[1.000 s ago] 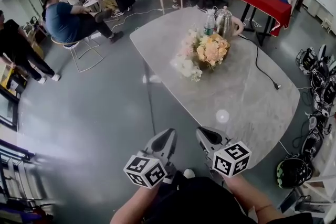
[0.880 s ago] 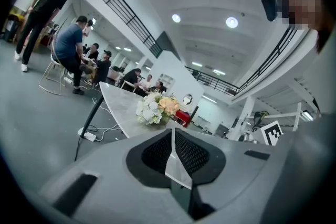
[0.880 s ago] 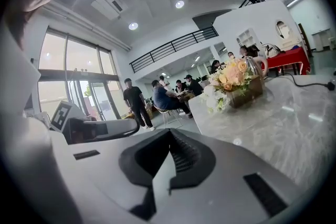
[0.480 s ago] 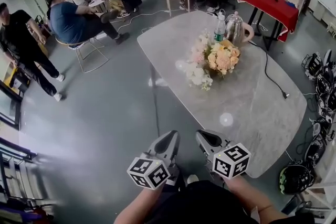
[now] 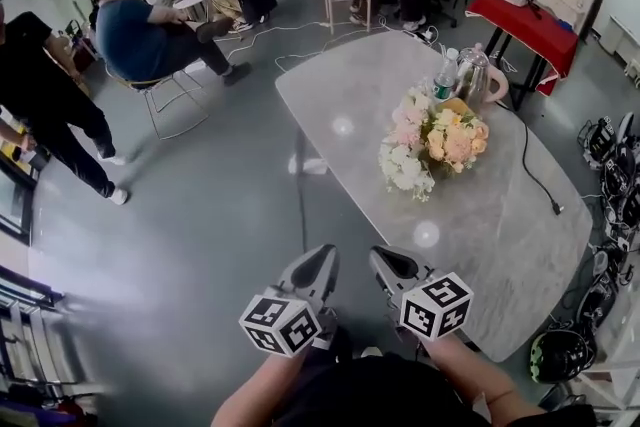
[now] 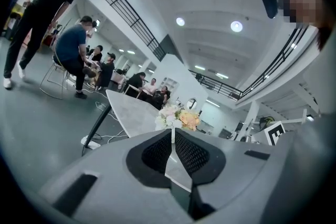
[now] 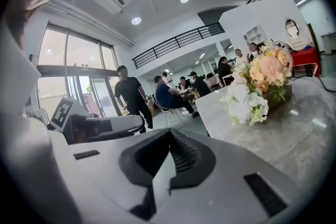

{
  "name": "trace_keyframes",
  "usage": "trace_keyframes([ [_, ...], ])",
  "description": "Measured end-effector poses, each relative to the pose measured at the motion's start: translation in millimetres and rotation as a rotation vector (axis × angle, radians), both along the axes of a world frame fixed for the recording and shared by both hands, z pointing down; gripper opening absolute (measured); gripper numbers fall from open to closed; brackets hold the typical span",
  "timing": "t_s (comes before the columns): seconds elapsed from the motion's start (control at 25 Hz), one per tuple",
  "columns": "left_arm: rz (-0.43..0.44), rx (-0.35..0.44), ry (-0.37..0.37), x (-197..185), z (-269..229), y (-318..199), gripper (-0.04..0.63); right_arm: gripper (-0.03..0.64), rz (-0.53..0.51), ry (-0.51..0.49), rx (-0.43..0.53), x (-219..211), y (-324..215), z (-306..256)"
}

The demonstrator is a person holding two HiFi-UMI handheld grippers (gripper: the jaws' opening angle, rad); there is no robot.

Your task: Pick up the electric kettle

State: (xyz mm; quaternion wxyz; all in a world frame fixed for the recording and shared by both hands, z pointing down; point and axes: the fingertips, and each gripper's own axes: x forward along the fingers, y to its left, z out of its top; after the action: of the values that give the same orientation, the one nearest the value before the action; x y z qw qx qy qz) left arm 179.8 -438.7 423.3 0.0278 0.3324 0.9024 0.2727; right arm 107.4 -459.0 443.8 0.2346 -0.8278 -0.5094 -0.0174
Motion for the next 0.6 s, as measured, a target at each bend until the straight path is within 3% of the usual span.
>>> trace_keyframes([
  [0.36,-0.017,0.011,-0.007,33.4,4.6,77.9,0.023,0.006,-0.002,-0.017,0.007,27.3,79.4,2.2],
  [0.6,-0.053,0.010,0.000,75.3,8.6,119.0,0.023,0.006,-0.028,-0.032,0.017,59.6,125.0,9.0],
])
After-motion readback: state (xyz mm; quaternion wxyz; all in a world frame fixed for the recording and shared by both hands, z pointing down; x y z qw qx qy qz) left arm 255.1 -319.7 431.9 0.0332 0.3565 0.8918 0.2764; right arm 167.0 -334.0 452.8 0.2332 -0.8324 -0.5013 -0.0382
